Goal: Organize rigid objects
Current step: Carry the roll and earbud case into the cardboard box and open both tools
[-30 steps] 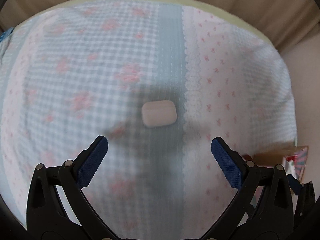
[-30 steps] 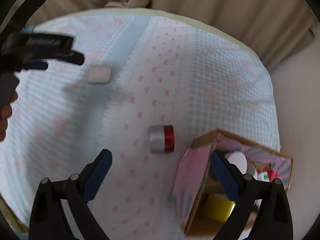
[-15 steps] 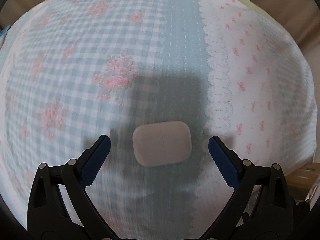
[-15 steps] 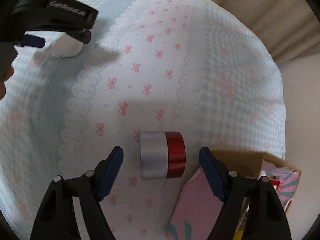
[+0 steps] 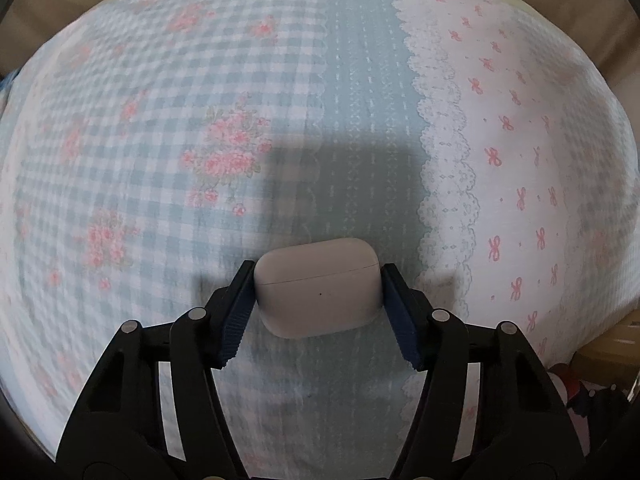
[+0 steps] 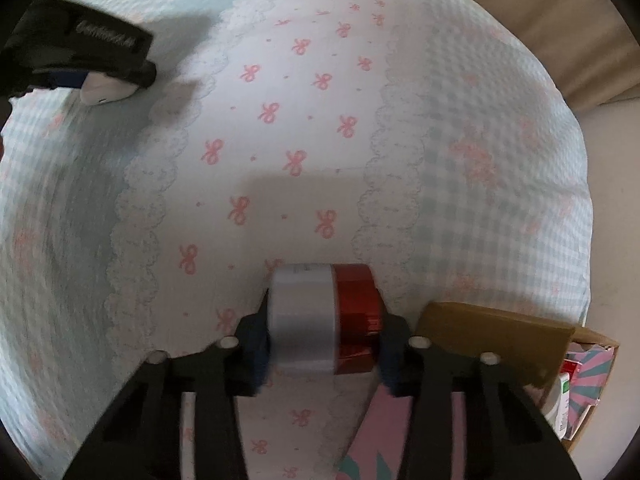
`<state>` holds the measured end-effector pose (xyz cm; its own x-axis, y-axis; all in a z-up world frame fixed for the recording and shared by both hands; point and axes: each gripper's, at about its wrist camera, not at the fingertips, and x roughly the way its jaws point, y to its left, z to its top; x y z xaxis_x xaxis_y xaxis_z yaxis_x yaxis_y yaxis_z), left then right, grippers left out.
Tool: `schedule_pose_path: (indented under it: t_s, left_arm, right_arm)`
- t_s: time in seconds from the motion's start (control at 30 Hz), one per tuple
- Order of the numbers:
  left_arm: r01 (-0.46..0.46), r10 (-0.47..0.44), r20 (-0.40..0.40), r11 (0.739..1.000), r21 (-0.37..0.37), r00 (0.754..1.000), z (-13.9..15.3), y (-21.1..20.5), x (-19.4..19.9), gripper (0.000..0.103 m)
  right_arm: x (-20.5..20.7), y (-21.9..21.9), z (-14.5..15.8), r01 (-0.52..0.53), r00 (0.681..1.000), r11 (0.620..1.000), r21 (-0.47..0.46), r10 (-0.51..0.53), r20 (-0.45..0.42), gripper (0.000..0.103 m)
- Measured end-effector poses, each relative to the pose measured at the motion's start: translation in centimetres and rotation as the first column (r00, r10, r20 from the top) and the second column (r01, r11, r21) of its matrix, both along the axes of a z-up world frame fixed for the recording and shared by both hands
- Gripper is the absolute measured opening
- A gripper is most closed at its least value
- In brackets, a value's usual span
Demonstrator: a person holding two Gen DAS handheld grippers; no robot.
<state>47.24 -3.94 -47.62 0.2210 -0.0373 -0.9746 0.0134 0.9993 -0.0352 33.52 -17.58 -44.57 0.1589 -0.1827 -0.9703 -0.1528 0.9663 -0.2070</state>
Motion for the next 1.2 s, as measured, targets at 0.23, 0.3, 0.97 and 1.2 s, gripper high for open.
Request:
schedule_pose_path:
  t_s: [0.23,0.3,0.97,1.2]
  left_arm:
    - [0.01,-0.01,0.021,1.0,-0.01,1.0,1.4,0.9,-1.7,0.059]
    - [0.019,-0.018,0.031,1.0,-0.014,0.999,2.2,1.1,-2.6,0.059]
    - [0.113,-0.098,0.173,0.991,-0.077,0.98,17.4,3.8,-13.1,0.059]
    - [0.247,-0.226,0.193,0.964,-0.095,0.955,22.6,1.6,-18.7,0.059]
  right_arm:
    - [0.4,-0.5,0.3,0.013,1.0,1.0,0.015,-0.013,-0.002,0.038]
    - [0.3,-0.6,0.5,0.022,1.0,0.999,0.024,-0.022,0.0,0.038]
    - [-7.1,0.5,12.1,0.168,0.975,0.967,0.191,-0.191,0.113,0.038]
    - [-13.6,-0.1,17.7,0.327,0.923,0.883,0.336,-0.374,0.086,0.038]
